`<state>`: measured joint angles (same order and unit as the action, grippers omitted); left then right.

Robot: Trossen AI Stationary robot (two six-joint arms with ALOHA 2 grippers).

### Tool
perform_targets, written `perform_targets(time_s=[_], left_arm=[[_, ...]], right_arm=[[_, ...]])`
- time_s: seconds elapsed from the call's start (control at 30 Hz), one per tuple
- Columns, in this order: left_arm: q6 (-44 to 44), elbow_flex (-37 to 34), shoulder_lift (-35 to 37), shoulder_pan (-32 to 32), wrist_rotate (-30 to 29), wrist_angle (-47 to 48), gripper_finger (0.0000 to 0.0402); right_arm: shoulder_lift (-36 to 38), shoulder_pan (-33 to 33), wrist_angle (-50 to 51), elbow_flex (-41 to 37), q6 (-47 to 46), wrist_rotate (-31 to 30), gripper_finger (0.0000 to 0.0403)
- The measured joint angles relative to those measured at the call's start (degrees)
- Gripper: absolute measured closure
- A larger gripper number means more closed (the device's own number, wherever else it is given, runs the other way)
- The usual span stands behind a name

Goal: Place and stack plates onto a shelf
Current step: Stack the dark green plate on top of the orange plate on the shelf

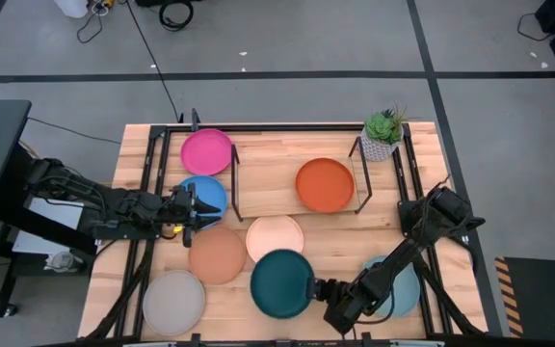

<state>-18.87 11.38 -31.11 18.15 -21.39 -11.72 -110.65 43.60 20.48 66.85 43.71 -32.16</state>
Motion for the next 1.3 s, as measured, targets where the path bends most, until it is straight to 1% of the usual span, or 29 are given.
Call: perform_targets(time_s=[0.1,0.37,0.47,0.57,0.67,0.77,0.87,1.0,1.17,1.3], left_arm=[[0.04,0.0,-0.02,0.0,-0.02,-0.01,0.0283],[0.0,0.0,-0.01,0.01,-0.02,-0.01,0.0283],[0.0,0.0,-0.02,0.0,0.0,-0.01,0.0283],[0.0,0.0,-0.02,0.02,-0.02,-0.01,0.0283],[-0.02,0.0,-0.01,0.02,0.0,0.01,0.0283],[-0.96,0.0,-0.02,0.0,-0.02,0.02,0.0283],[-2.81,0.0,-0.01,0.02,0.0,0.08,0.0283],[-3.01,0.0,-0.02,0.02,0.0,0.1,0.0283],[-2.93,0.0,0.0,0.02,0.0,0.79,0.0283],[-2.49,0.0,0.0,0.02,-0.01,2.85,0.0283]], right_arm=[[2.91,-1.02,3.87,0.02,-4.35,-0.08,0.0382],[10.62,-6.38,16.37,0.02,-21.3,0.41,0.0382],[13.18,-8.97,19.95,0.02,-26.39,2.6,0.0384],[15.12,-11.33,22.13,0.02,-29.89,3.08,0.0386],[16.6,-13.44,24.28,0.02,-31.23,3.11,0.0387],[17.53,-15.84,26.7,0.02,-34.78,3.6,0.0387],[18.02,-18.74,30.1,0.02,-38.34,5.77,0.0388],[18.03,-22.13,33.95,0.02,-42.22,7.67,0.0388],[18.03,-26.1,36.6,0.02,-48.27,10.35,0.0389],[18.03,-28.53,37.46,0.02,-50.48,11.22,0.0389]])
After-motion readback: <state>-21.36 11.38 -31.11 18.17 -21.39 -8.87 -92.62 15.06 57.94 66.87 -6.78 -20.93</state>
